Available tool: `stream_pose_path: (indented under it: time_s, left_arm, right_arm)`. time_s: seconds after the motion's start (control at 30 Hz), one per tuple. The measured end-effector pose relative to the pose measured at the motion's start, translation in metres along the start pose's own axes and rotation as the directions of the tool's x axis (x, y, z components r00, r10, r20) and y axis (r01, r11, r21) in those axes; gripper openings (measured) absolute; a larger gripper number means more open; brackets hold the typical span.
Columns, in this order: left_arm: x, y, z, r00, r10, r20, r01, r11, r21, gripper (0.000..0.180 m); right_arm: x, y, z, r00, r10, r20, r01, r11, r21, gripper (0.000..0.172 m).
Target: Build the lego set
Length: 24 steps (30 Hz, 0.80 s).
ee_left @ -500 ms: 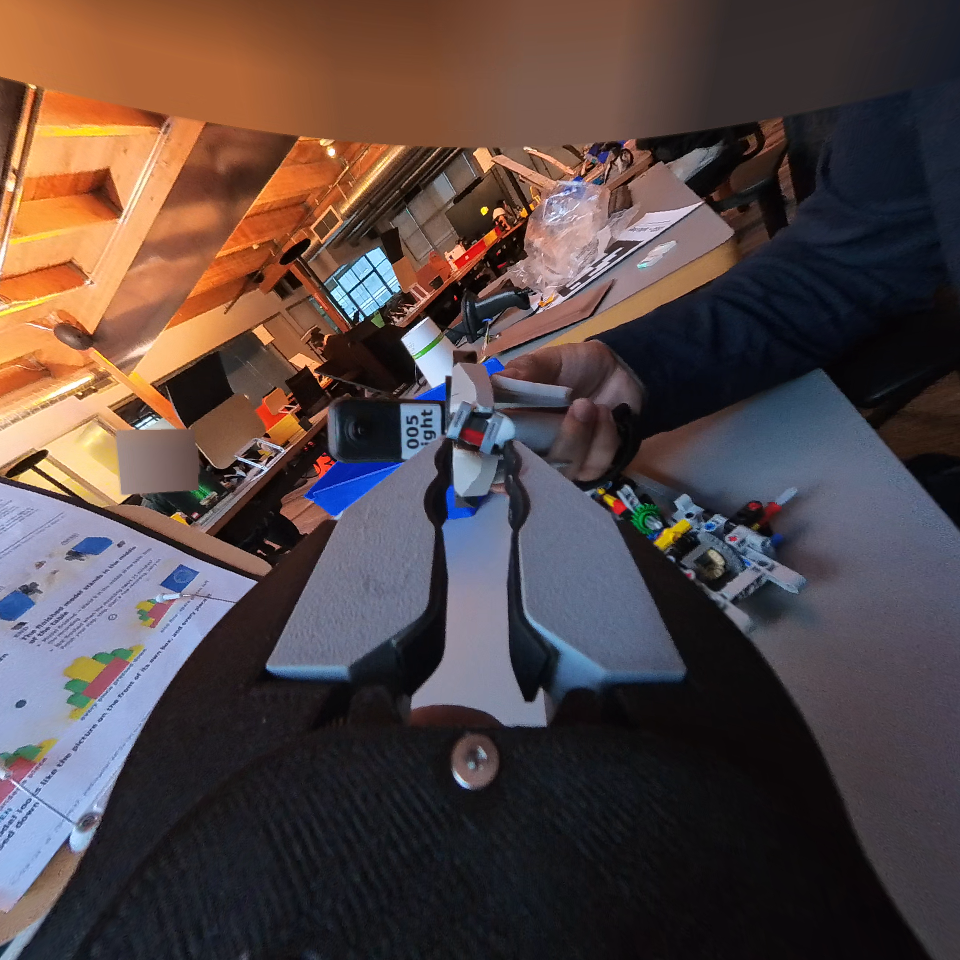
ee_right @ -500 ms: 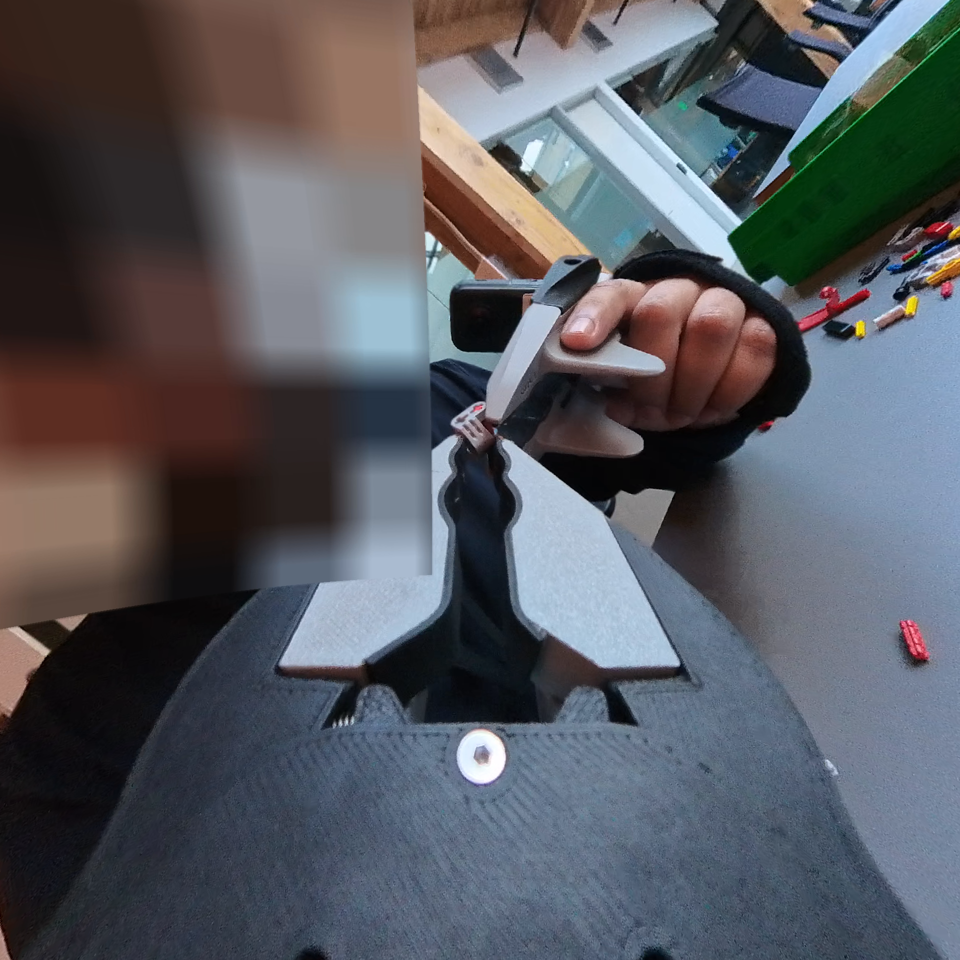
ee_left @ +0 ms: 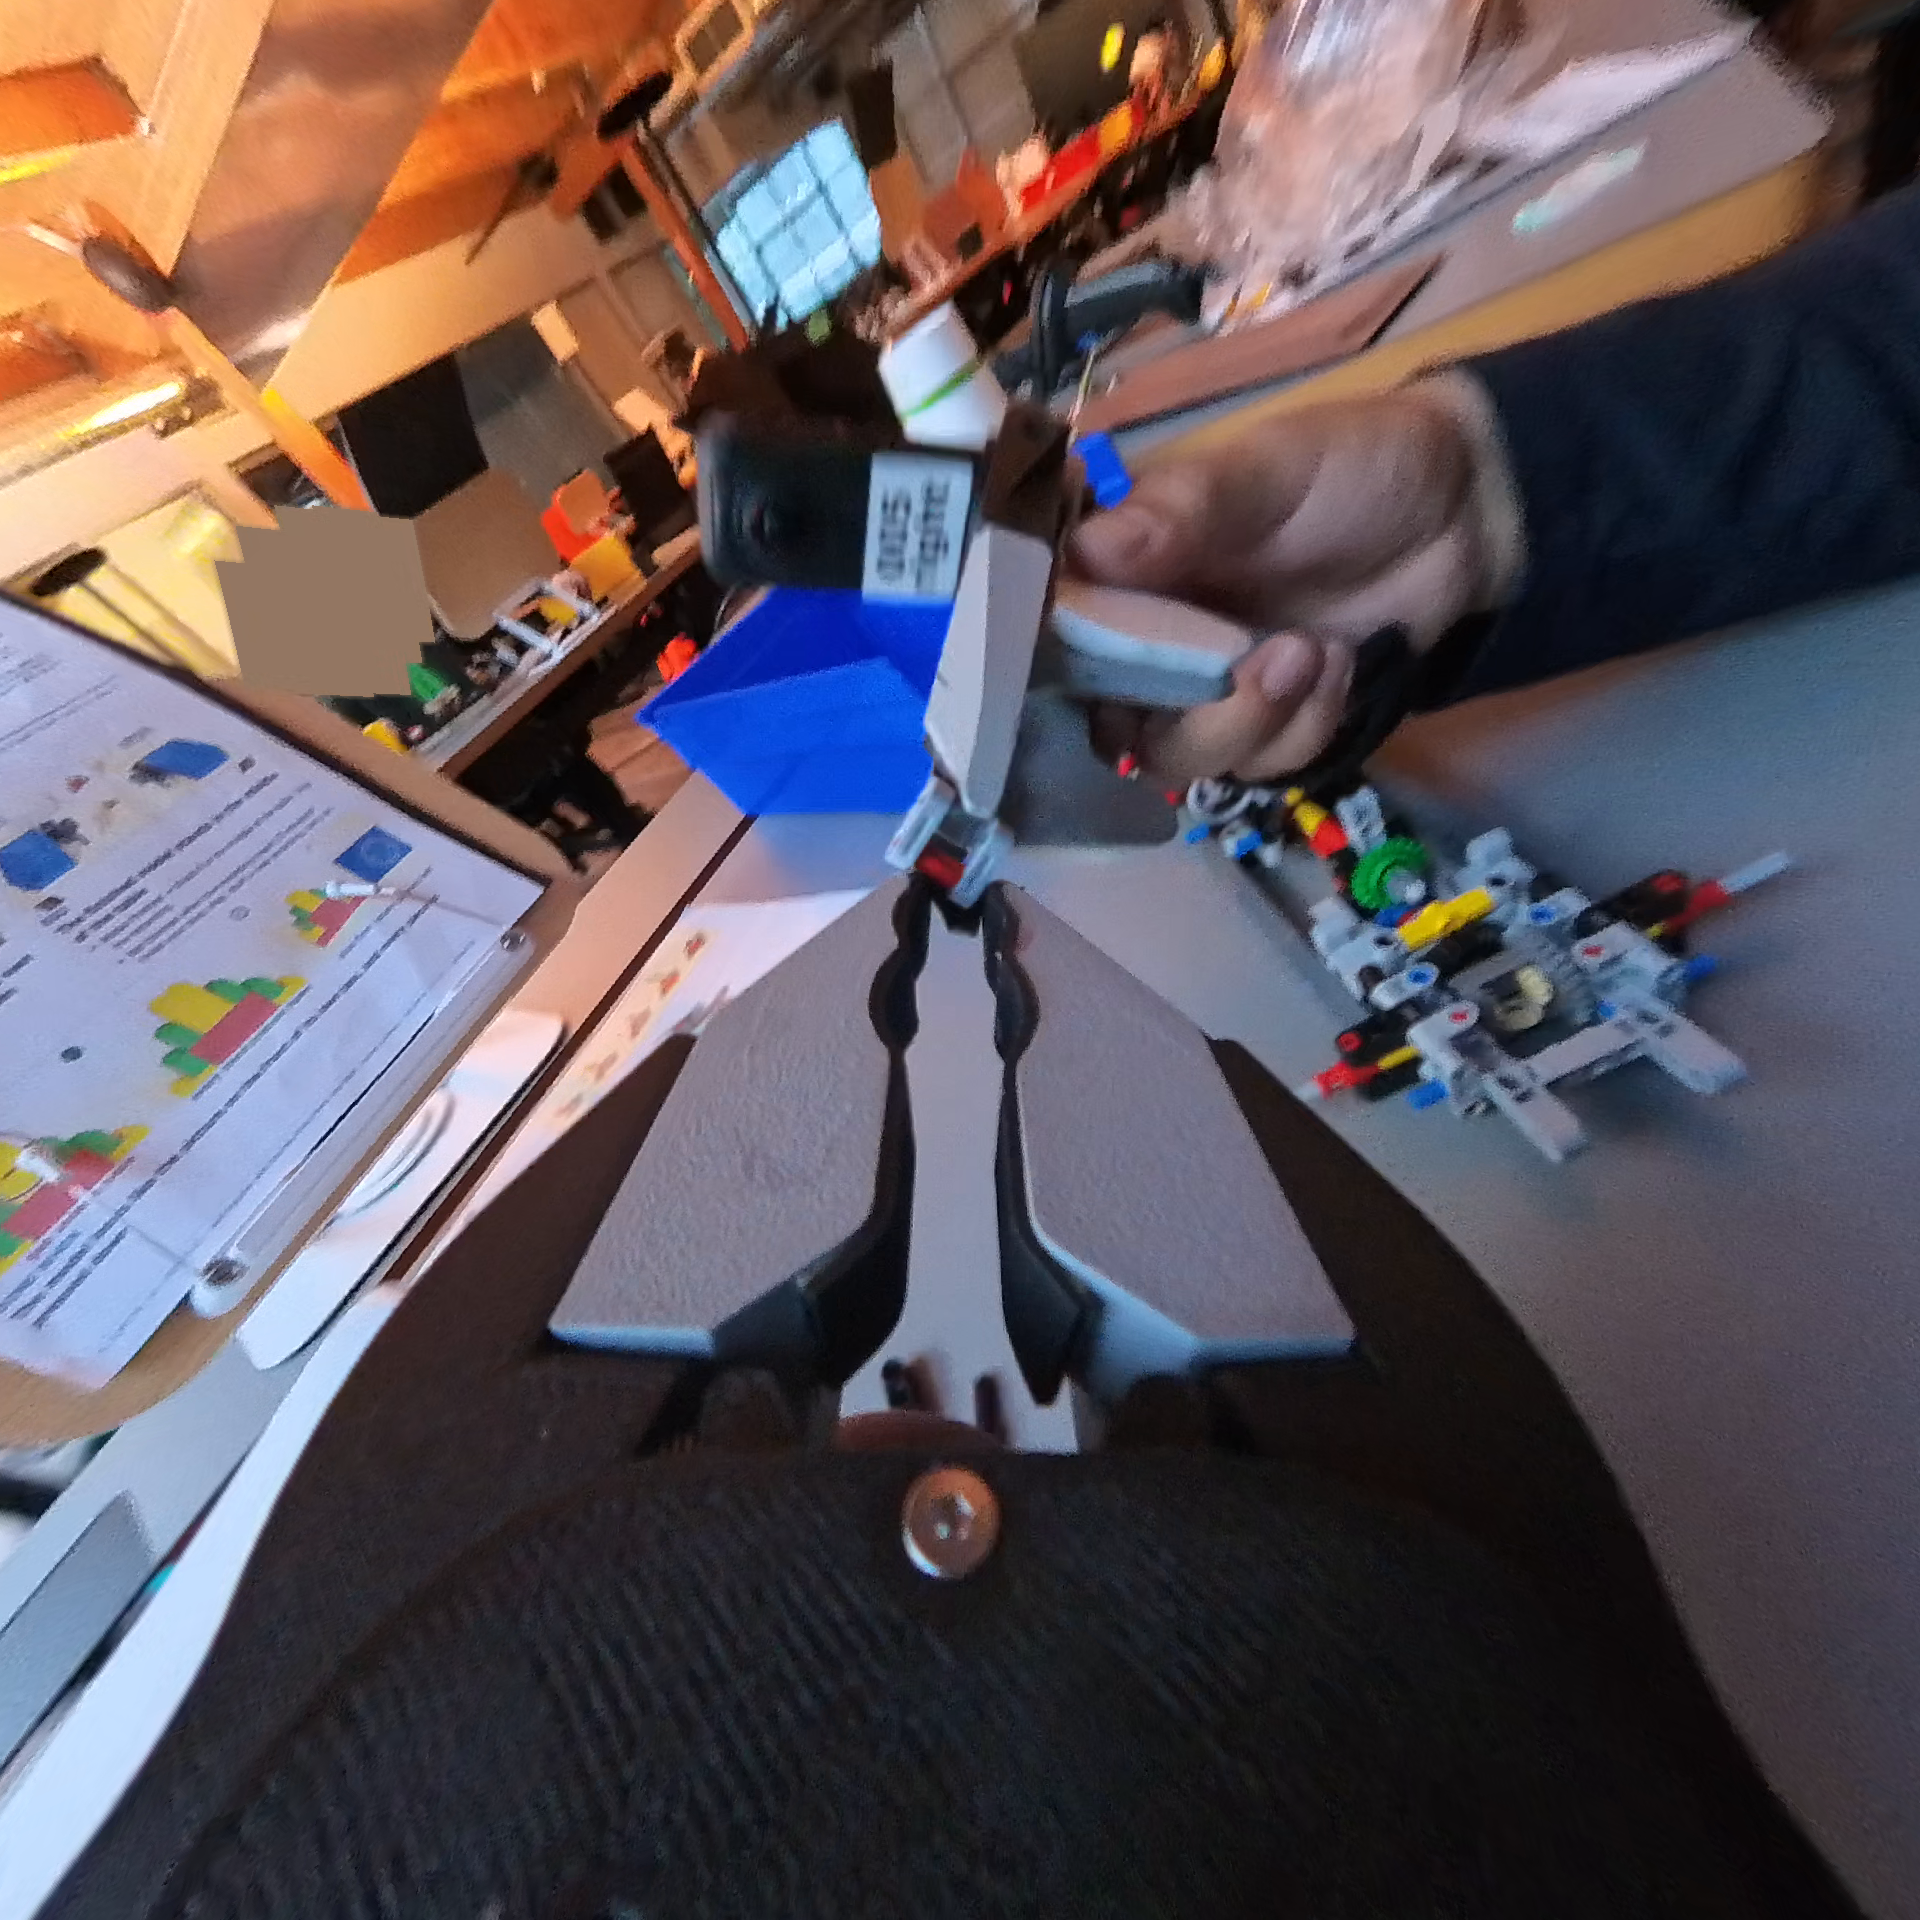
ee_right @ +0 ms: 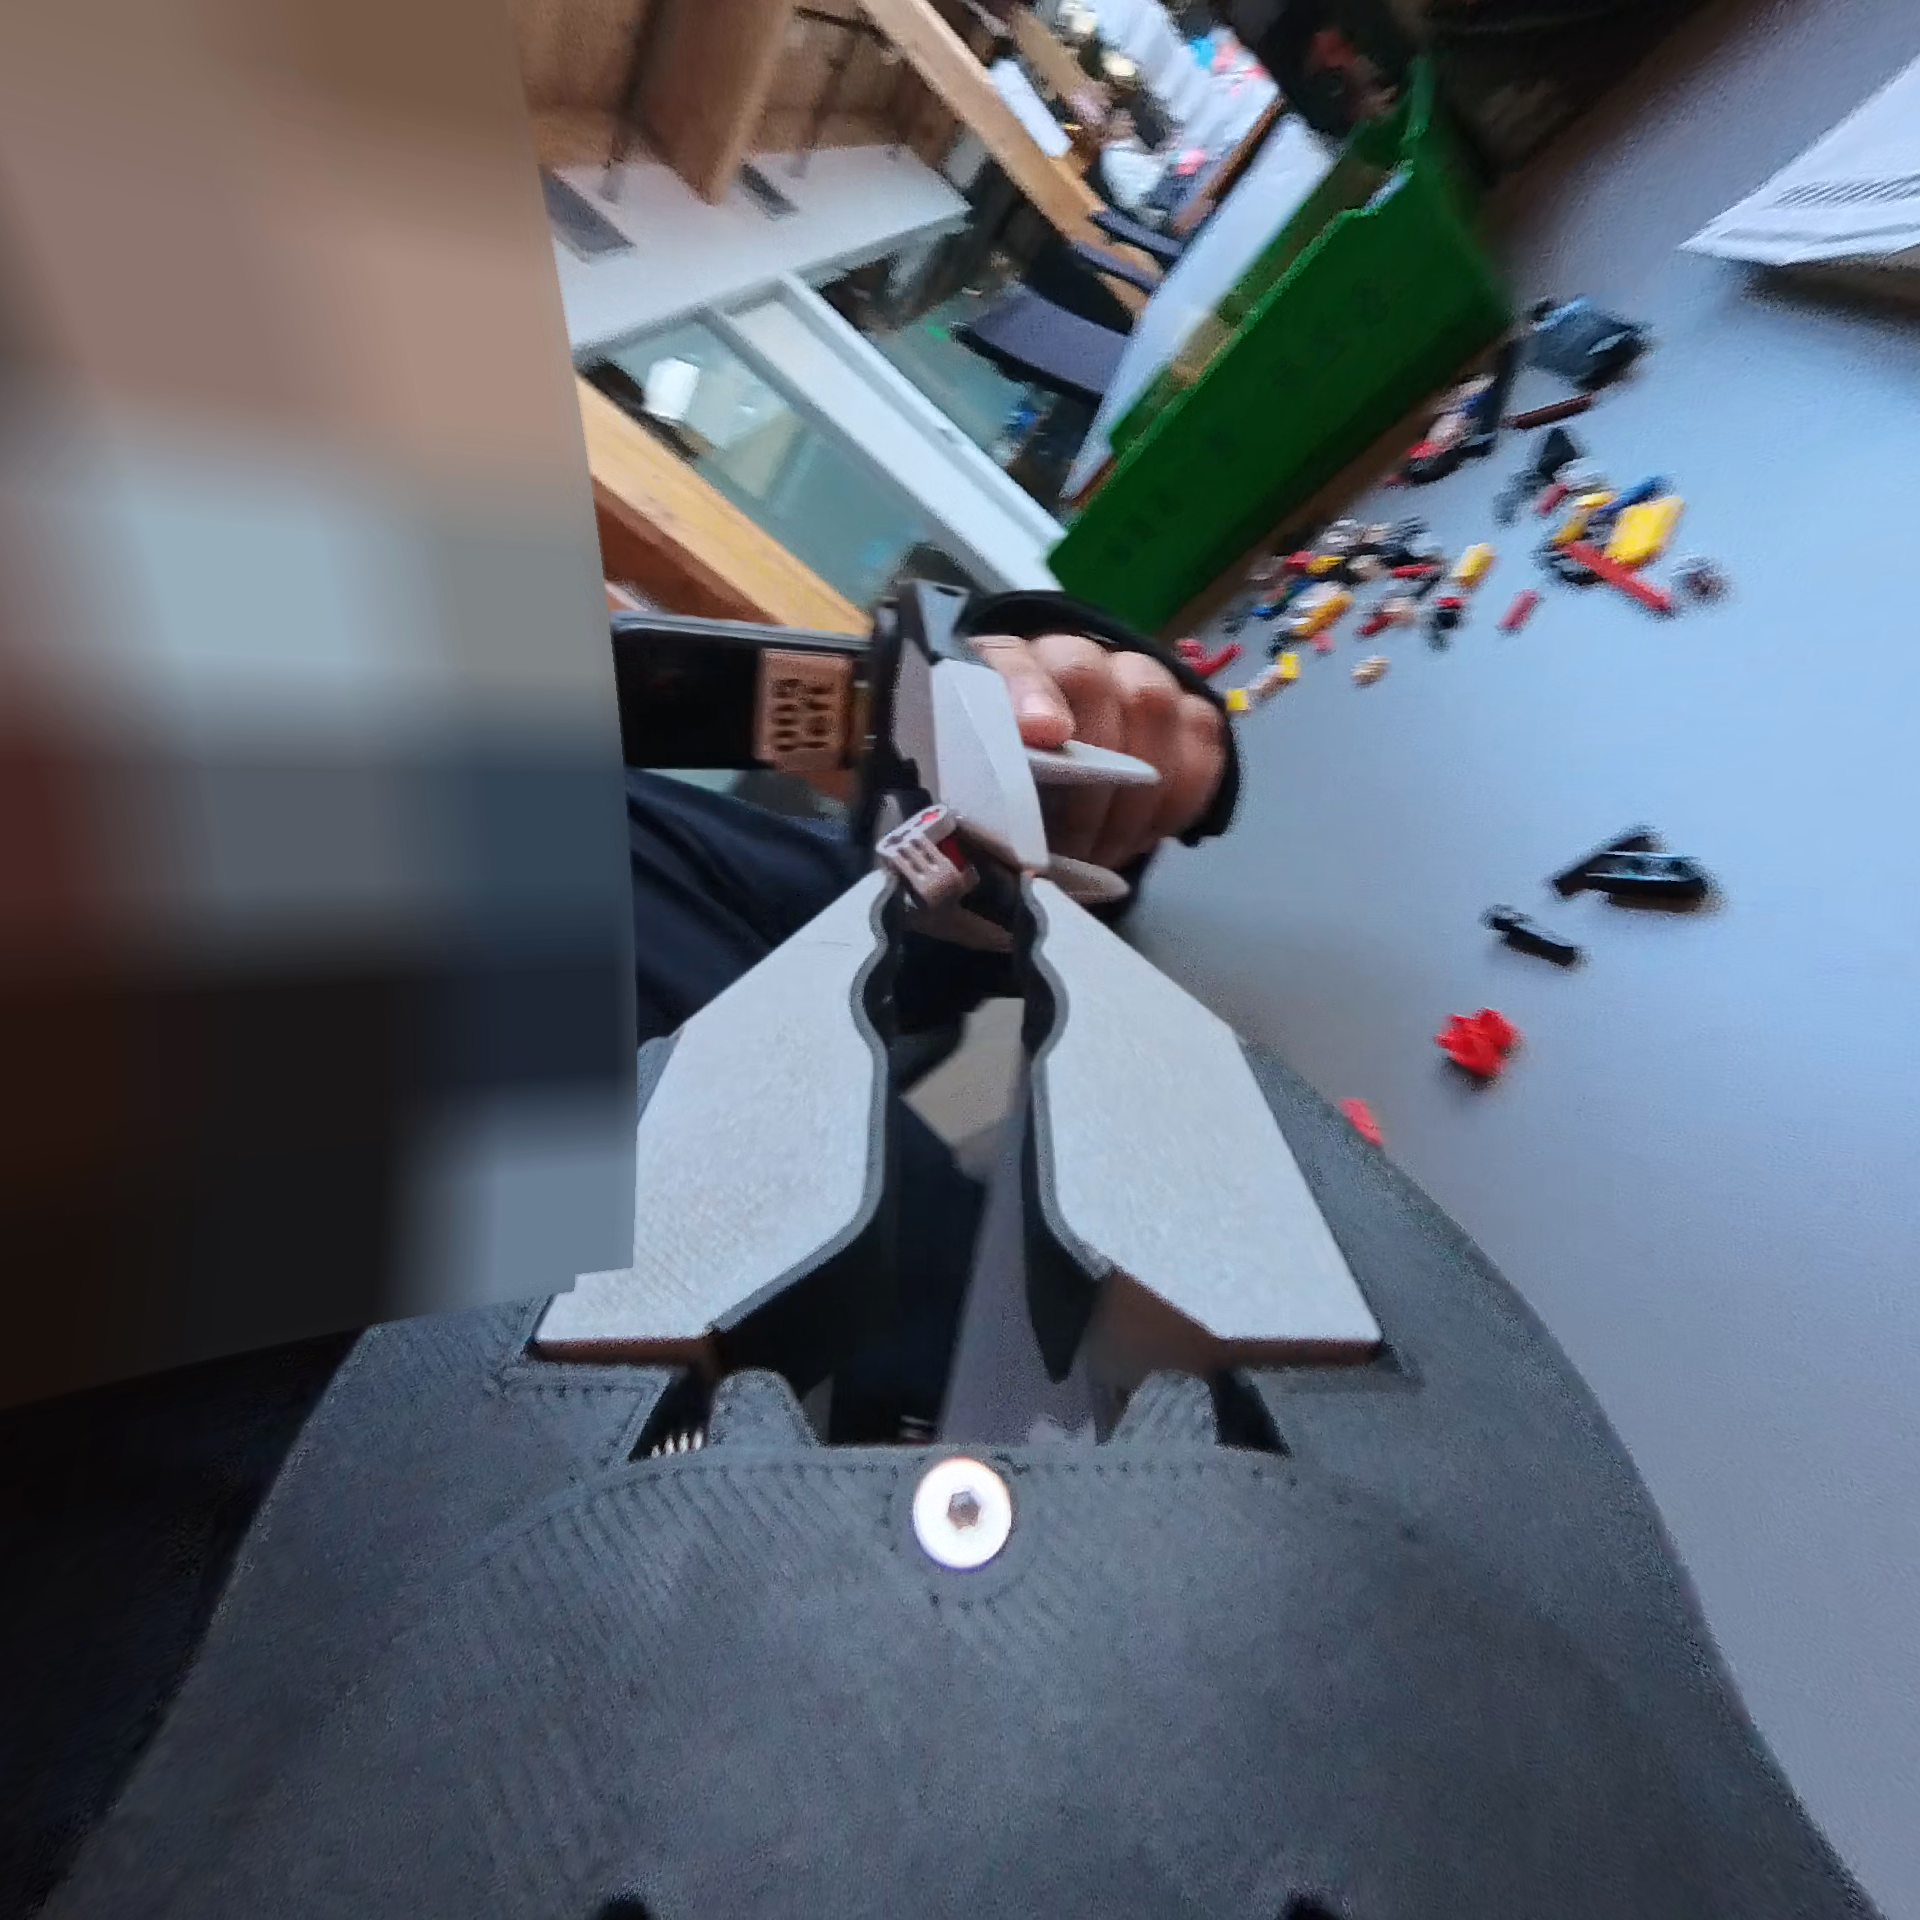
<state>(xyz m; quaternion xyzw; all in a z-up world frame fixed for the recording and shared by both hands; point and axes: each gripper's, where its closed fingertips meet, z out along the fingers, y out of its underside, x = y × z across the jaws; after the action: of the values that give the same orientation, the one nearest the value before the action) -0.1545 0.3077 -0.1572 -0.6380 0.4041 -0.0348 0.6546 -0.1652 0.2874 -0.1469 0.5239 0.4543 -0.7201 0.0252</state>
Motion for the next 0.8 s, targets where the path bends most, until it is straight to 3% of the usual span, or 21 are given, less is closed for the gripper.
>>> stream_pose_path:
  time_s: [0.03, 0.13, 0.2, 0.43, 0.53, 0.63, 0.8]
  left_arm:
    - [0.0, 0.008, 0.003, 0.999, 0.035, 0.018, -0.034, 0.998, -0.051, 0.008]
    - [0.0, 0.025, 0.011, 0.988, 0.142, 0.059, -0.13, 0.976, -0.173, 0.008]
    - [0.001, 0.028, 0.013, 0.989, 0.131, 0.065, -0.117, 0.976, -0.183, 0.007]
    - [0.004, 0.036, 0.011, 0.996, 0.073, 0.045, -0.063, 0.98, -0.189, 0.007]
    - [0.009, 0.049, 0.016, 0.999, -0.045, -0.002, 0.044, 0.976, -0.214, 0.007]
    - [0.012, 0.069, 0.015, 0.993, -0.111, -0.035, 0.095, 0.949, -0.299, 0.001]
    - [0.017, 0.085, 0.016, 0.974, -0.213, -0.072, 0.172, 0.913, -0.37, 0.013]
  right_arm:
    - [0.007, 0.002, -0.001, 0.996, -0.045, -0.073, 0.044, 0.999, -0.018, 0.022]
    - [0.028, 0.008, -0.003, 0.941, -0.194, -0.278, 0.171, 0.98, -0.105, 0.027]
    - [0.035, 0.009, -0.006, 0.894, -0.274, -0.354, 0.233, 0.96, -0.154, 0.021]
    - [0.04, 0.014, -0.002, 0.899, -0.249, -0.359, 0.201, 0.965, -0.166, 0.023]
    - [0.051, 0.019, -0.006, 0.914, -0.172, -0.366, 0.108, 0.976, -0.189, 0.023]
    - [0.053, 0.006, -0.021, 0.857, -0.264, -0.442, 0.2, 0.962, -0.187, 0.019]
    - [0.038, -0.009, -0.04, 0.844, -0.331, -0.422, 0.287, 0.943, -0.167, 0.021]
